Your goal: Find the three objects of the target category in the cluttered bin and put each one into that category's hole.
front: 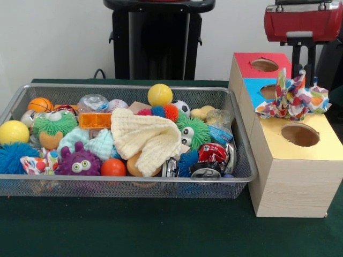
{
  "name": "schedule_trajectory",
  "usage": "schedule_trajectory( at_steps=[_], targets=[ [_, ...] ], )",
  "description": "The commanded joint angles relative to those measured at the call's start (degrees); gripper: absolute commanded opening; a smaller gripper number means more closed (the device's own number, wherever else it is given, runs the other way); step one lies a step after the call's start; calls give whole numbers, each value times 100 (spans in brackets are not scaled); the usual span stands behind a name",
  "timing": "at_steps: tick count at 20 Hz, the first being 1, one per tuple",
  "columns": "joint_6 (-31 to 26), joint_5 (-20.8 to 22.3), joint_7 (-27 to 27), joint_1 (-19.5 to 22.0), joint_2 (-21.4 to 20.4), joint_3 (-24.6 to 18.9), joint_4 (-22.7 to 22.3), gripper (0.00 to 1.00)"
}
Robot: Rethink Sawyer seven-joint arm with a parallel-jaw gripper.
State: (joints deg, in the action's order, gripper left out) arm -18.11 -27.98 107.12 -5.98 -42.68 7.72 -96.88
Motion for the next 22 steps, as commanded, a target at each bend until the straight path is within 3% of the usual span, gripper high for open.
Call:
schedule_trajectory(
  at_steps=[1, 12, 22],
  targets=[
    [-8, 190, 727, 163, 226, -563, -537, 0],
    [142, 340, 725, 79, 378, -422, -469, 0],
    [609, 705, 669, 102, 371, -310, -403, 0]
  ],
)
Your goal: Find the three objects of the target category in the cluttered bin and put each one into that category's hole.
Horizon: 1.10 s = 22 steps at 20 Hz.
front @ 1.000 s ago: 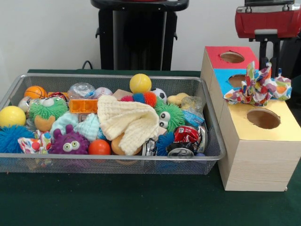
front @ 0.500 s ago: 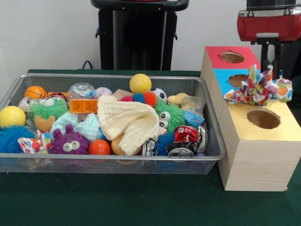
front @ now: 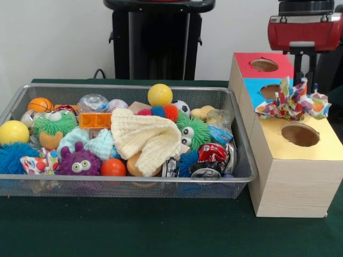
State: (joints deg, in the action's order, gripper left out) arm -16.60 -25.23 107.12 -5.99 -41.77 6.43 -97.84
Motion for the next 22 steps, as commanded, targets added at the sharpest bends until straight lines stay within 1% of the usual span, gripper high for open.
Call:
schedule_trajectory(
  at_steps=[1, 7, 12, 16, 18, 22],
  targets=[
    [506, 464, 670, 136, 259, -225, -317, 0],
    [401, 647, 602, 204, 289, -308, -263, 0],
    [525, 693, 734, 261, 286, -392, -283, 0],
    [690, 635, 923, 260, 277, -450, -269, 0],
    [697, 562, 1001, 270, 270, -519, -261, 0],
    [890, 445, 1158, 366, 241, -728, -348, 0]
  ],
)
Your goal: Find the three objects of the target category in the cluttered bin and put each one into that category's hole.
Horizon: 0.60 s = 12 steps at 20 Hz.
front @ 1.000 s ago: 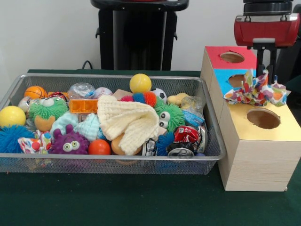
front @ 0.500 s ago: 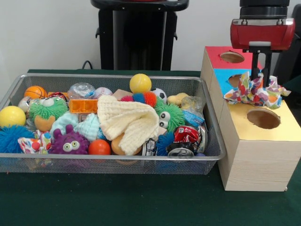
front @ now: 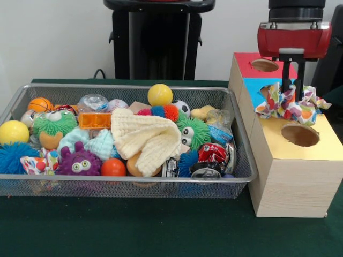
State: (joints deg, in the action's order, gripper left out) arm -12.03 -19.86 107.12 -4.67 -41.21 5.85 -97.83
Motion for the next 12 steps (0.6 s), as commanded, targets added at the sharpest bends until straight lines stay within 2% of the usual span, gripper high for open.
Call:
schedule_trajectory(
  at_steps=[1, 12],
  targets=[
    [486, -100, 1184, 255, 174, -712, -369, 0],
    [775, -213, 1380, 480, 157, -1115, -513, 0]
  ],
)
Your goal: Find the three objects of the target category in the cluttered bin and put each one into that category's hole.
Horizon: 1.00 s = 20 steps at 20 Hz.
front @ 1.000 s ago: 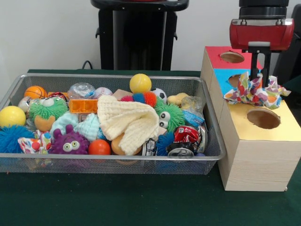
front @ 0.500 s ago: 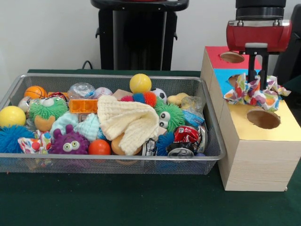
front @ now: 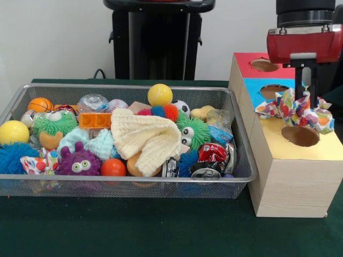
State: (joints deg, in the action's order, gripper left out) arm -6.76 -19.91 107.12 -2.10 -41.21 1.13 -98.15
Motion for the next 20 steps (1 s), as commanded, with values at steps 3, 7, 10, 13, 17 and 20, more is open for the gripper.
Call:
schedule_trajectory(
  at_steps=[3, 7, 10, 13, 17, 20],
  targets=[
    [240, -200, 1369, 254, 181, -695, -498, 0],
    [217, -149, 1309, 219, 271, -650, -488, 0],
    [239, -79, 1249, 188, 373, -616, -491, 0],
    [142, -49, 1185, 163, 447, -597, -497, 0],
    [13, 2, 1092, 148, 463, -558, -509, 0],
    [51, 53, 1056, 159, 466, -555, -517, 0]
  ],
)
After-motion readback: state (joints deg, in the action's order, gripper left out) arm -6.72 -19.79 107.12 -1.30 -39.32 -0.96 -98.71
